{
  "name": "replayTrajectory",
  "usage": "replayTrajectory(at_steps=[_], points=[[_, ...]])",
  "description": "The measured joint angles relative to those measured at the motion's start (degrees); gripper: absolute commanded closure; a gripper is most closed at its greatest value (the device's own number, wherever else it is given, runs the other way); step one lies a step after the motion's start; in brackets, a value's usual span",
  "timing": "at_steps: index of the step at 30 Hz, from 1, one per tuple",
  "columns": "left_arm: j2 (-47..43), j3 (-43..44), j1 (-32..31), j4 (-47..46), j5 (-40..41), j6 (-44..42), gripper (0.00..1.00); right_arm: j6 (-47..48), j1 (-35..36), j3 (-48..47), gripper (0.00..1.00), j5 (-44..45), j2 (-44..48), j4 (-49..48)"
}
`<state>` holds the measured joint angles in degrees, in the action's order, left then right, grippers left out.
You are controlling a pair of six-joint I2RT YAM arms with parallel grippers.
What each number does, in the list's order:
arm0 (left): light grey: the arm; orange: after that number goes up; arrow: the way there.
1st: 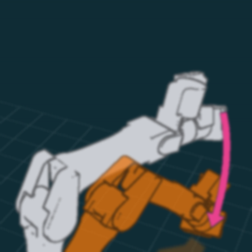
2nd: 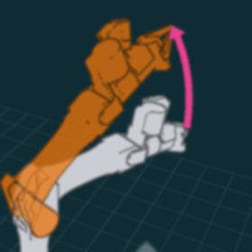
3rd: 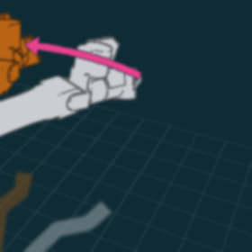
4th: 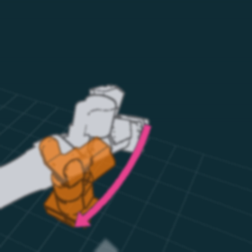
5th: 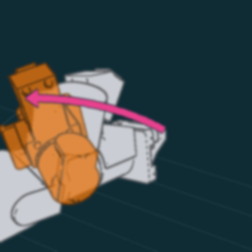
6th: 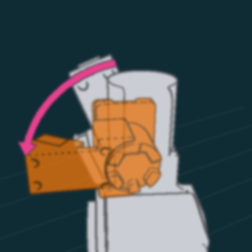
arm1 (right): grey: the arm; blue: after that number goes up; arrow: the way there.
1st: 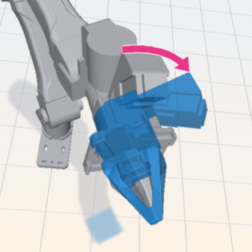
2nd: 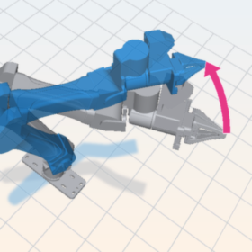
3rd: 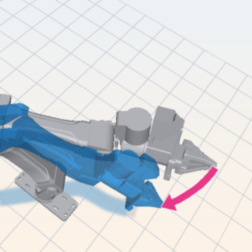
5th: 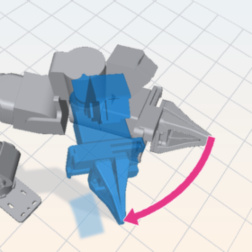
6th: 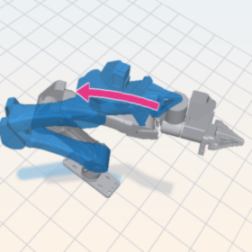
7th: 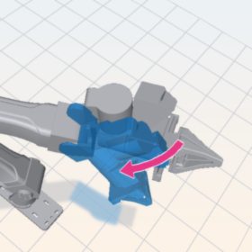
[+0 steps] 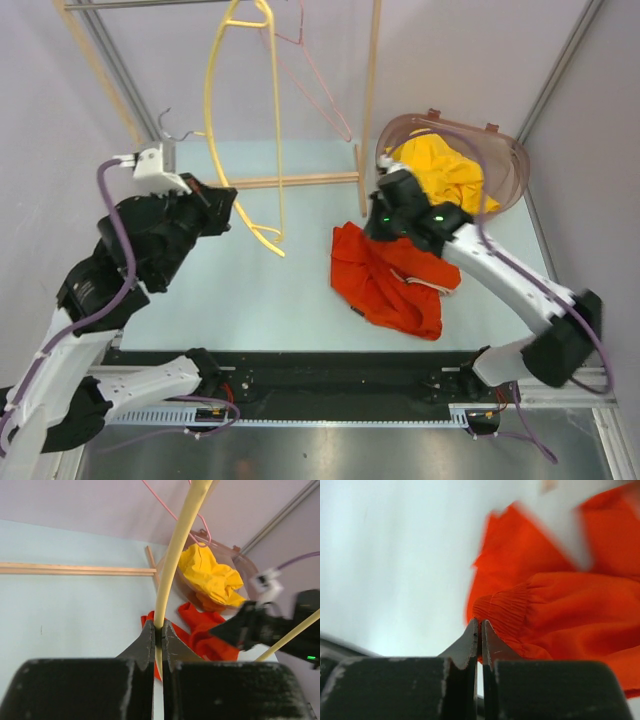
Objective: Remove the shorts from the hanger
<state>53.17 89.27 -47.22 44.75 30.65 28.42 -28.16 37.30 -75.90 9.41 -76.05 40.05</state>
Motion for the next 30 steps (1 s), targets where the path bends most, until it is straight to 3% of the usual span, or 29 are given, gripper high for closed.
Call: replayTrajectory(at_steps=[5,10,14,16,20,27,30], points=[[-6.12,-2.67,0.02,1.31,2.95,0.07,1.0,0.02,8.02,-0.33,0.99,-11.67,-16.41,-6.21],[-9.44,-5.09,0.13,2.14,5.22,0.33,1.0,3.52,13.97,-0.31,0.9,-12.61,-25.83,-2.27],[-9.11,-7.56,0.11,2.4,5.46,0.48,1.0,6.51,14.49,-0.31,0.45,-11.04,-26.45,1.81],[-8.22,-8.11,0.13,2.69,5.4,0.17,1.0,7.34,14.21,-0.31,0.34,-10.21,-26.16,3.04],[-5.95,-8.13,0.13,2.32,5.18,-0.74,1.0,8.79,13.97,-0.28,0.01,-9.05,-23.98,5.51],[-1.7,-6.64,0.17,1.2,4.59,-4.68,1.0,7.8,12.2,-0.44,0.0,-6.64,-9.97,4.81],[0.48,-5.33,0.55,0.04,3.52,-6.58,1.0,2.45,4.96,-0.74,0.0,-6.64,-5.68,4.26]])
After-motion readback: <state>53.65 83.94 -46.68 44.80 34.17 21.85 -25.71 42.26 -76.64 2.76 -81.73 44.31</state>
